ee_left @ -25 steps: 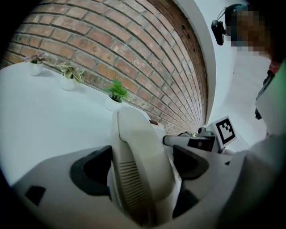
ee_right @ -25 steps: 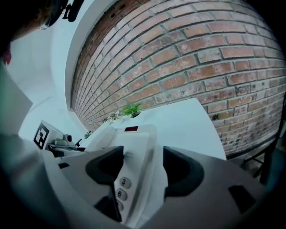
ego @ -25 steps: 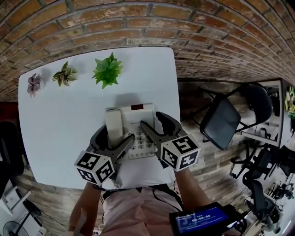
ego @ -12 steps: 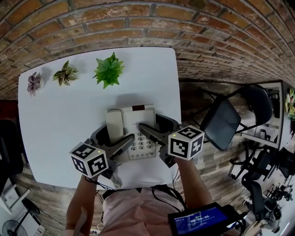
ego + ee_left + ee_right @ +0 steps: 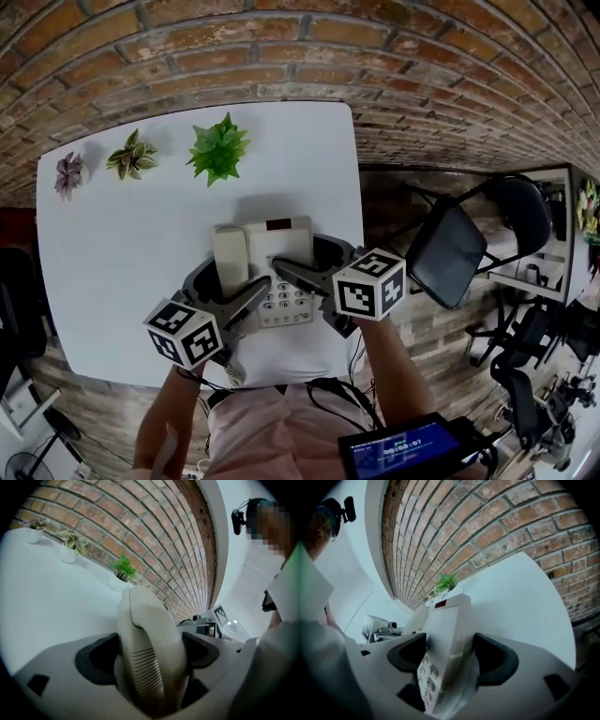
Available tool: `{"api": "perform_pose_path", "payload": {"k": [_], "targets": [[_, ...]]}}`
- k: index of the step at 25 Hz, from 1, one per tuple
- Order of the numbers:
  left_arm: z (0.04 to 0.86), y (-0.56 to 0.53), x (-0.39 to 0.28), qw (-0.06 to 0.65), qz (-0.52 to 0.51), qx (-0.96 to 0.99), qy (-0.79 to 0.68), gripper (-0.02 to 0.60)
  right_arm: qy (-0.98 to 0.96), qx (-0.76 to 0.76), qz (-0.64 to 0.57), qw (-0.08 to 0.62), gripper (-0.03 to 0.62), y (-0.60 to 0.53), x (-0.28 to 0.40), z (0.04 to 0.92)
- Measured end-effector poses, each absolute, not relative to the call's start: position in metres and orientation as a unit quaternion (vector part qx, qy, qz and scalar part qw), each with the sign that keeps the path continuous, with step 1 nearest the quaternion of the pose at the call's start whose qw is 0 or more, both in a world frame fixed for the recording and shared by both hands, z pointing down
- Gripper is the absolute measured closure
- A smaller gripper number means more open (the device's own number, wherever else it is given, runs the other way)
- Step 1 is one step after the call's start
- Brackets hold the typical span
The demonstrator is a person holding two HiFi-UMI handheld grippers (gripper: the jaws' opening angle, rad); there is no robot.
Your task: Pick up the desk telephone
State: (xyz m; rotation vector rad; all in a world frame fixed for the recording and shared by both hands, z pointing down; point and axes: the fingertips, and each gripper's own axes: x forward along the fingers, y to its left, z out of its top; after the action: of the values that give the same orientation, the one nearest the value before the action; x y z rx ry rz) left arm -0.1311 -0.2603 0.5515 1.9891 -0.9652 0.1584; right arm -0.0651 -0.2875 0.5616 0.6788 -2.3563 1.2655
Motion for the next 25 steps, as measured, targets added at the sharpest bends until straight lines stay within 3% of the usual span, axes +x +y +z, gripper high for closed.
{"api": "perform_pose_path", "payload": {"k": [6,12,22,25], "targets": [[0.533,-0.251,-0.134,0.354,0.041,0.831,-0.427,0.146,-0.864,0.232,0.423,0.146,0.256,-0.283,-0.065,0.548],[0.513,-0.239,-0.129,0.238,0.057,0.863,-0.442,0.175,-0.870,0.171,0.436,0.154,0.184,-0.269,-0.074,0.546],[0.506,-0.233,-0.129,0.217,0.034,0.874,-0.433,0.179,-0.894,0.140,0.409,0.115,0.230,-0.263,-0.073,0.535],[0.509,-0.230,-0.129,0.236,0.034,0.882,-0.407,0.143,-0.905,0.130,0.391,0.111,0.237,-0.258,-0.073,0.533]]}}
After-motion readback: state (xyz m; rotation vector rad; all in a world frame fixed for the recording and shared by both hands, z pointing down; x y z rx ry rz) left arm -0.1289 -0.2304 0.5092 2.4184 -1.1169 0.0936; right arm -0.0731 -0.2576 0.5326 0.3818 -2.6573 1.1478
